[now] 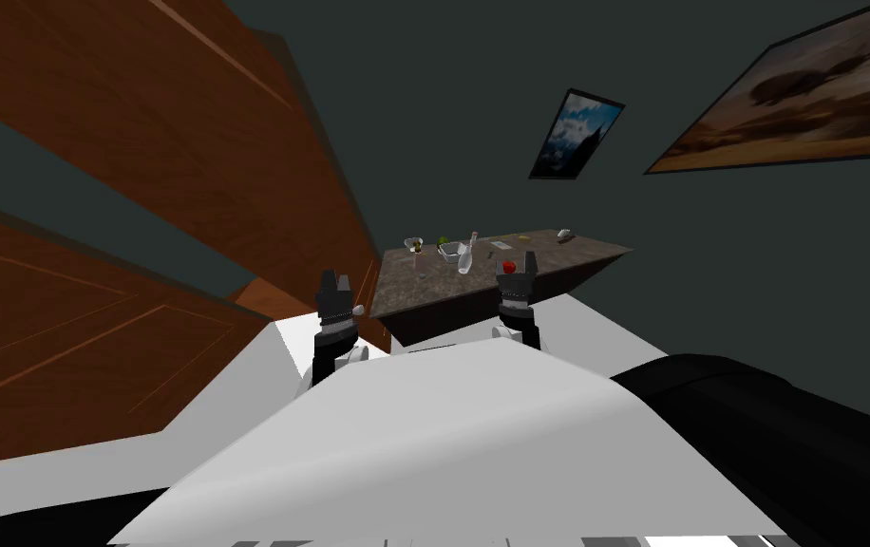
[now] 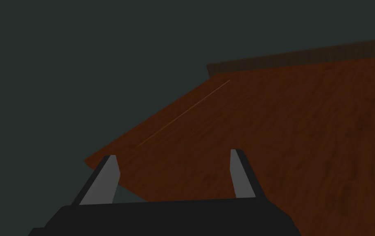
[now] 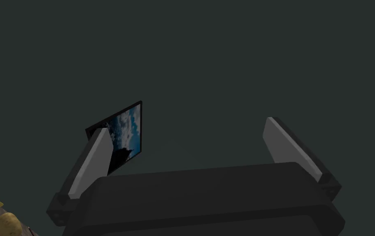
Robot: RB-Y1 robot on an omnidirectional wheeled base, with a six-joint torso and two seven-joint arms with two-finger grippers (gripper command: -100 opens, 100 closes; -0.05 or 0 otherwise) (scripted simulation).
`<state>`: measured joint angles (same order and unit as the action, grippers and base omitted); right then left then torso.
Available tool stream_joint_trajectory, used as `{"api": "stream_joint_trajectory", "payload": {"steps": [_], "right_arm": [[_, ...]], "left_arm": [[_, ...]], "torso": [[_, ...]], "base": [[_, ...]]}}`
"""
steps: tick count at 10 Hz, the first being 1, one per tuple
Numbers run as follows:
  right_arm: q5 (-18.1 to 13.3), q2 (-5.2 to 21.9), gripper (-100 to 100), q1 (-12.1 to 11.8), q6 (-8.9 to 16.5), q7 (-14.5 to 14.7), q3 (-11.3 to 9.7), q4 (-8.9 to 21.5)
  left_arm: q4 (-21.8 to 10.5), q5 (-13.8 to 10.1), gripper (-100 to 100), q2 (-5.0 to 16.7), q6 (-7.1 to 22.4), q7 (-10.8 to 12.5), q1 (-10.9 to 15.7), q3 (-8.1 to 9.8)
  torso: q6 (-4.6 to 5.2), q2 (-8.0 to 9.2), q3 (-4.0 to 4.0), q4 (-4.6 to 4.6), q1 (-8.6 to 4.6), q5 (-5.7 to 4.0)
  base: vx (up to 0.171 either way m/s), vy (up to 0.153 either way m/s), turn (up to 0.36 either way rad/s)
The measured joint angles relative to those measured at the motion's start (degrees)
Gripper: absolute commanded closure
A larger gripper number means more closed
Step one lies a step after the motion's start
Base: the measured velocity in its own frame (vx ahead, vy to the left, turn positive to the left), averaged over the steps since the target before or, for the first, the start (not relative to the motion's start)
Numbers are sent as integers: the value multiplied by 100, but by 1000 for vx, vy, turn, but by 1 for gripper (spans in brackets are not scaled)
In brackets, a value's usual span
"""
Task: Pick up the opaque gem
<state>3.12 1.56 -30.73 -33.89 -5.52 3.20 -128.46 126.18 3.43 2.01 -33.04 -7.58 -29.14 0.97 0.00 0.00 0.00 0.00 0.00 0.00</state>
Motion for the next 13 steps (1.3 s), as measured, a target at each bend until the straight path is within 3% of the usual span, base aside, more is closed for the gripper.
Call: {"api": "stream_joint_trajectory", "payload": {"steps": [4, 13], "right_arm": [[0, -1, 0, 1, 0, 0, -1, 0], [0, -1, 0, 1, 0, 0, -1, 0]], "left_arm": [[-121, 31, -100, 324, 527, 18, 271, 114], [-420, 76, -100, 815, 1811, 48, 857, 373]], "torso": [[2, 14, 8, 3, -35, -8], [2, 6, 4, 1, -28, -7]], "base": [[-35, -83, -86], [-22, -78, -89]]}}
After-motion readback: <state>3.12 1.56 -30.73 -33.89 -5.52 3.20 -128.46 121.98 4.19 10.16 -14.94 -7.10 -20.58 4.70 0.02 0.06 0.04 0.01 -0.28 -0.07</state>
